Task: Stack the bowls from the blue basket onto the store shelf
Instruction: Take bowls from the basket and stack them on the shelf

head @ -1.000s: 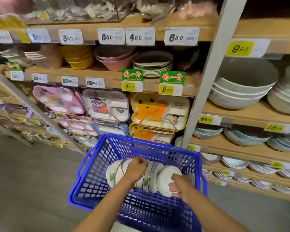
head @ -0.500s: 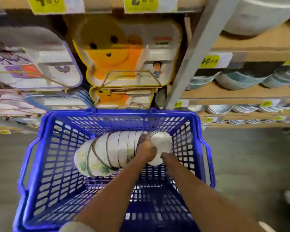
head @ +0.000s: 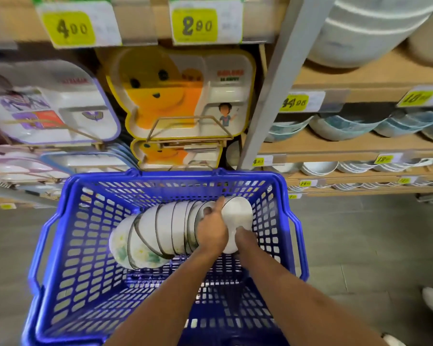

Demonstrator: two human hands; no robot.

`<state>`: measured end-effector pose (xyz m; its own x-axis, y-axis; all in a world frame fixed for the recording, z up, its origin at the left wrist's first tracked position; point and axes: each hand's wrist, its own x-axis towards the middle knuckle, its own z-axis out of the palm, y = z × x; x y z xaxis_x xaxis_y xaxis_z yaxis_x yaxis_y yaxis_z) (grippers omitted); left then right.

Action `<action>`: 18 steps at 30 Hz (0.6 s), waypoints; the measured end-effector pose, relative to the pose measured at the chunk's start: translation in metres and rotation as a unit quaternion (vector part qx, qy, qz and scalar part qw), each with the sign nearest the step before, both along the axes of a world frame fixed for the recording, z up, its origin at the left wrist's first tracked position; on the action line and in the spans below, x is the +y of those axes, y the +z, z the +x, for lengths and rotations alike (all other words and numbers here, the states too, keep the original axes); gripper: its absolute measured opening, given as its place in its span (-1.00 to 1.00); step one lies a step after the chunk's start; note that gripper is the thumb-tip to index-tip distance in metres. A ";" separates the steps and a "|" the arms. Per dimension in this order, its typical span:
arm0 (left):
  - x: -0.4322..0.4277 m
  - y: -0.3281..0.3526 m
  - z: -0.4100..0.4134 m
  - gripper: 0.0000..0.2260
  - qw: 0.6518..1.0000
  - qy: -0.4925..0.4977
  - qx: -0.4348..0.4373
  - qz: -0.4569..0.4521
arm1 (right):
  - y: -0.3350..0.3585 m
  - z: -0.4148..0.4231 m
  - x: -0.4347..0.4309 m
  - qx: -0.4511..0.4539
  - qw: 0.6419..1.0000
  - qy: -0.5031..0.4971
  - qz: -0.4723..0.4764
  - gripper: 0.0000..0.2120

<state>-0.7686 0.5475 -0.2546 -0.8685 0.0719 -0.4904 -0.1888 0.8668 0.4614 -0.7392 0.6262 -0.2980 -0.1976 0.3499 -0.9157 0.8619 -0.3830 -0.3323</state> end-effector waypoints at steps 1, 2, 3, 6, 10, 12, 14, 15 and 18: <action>-0.002 0.009 0.000 -0.35 1.000 -0.005 0.010 -0.002 | 0.008 -0.002 0.000 0.005 1.000 0.008 0.005 -0.56; -0.005 0.017 -0.001 -0.35 1.000 -0.009 0.020 0.000 | 0.017 -0.003 -0.001 0.013 1.000 0.014 0.011 -0.56; -0.009 0.027 -0.002 -0.35 0.999 -0.010 0.032 0.005 | 0.028 -0.005 -0.002 0.024 0.999 0.024 0.021 -0.56; -0.026 0.061 -0.009 -0.40 0.998 -0.014 0.047 0.030 | 0.063 -0.008 -0.001 0.033 0.990 0.101 0.093 -0.51; -0.049 0.113 -0.025 -0.45 0.997 -0.019 0.030 0.075 | 0.114 -0.016 0.008 0.200 0.969 0.084 0.121 -0.61; -0.057 0.144 -0.029 -0.49 0.987 0.003 0.042 0.155 | 0.146 -0.023 0.015 0.264 0.961 0.039 0.077 -0.72; -0.063 0.178 -0.031 -0.51 0.964 0.046 0.051 0.258 | 0.178 -0.025 0.023 0.323 0.946 0.018 0.036 -0.74; -0.064 0.194 -0.032 -0.52 0.951 0.067 0.053 0.296 | 0.195 -0.025 0.027 0.360 0.932 0.024 0.019 -0.72; -0.063 0.234 -0.034 -0.49 0.929 0.113 0.033 0.351 | 0.244 -0.024 0.034 0.464 0.883 0.069 -0.022 -0.69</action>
<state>-0.8029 0.4840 -0.0205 -0.9268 0.1655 -0.3370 -0.2808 0.2904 0.9148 -0.7636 0.6606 -0.0535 -0.9079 0.2328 -0.3487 0.2650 -0.3259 -0.9075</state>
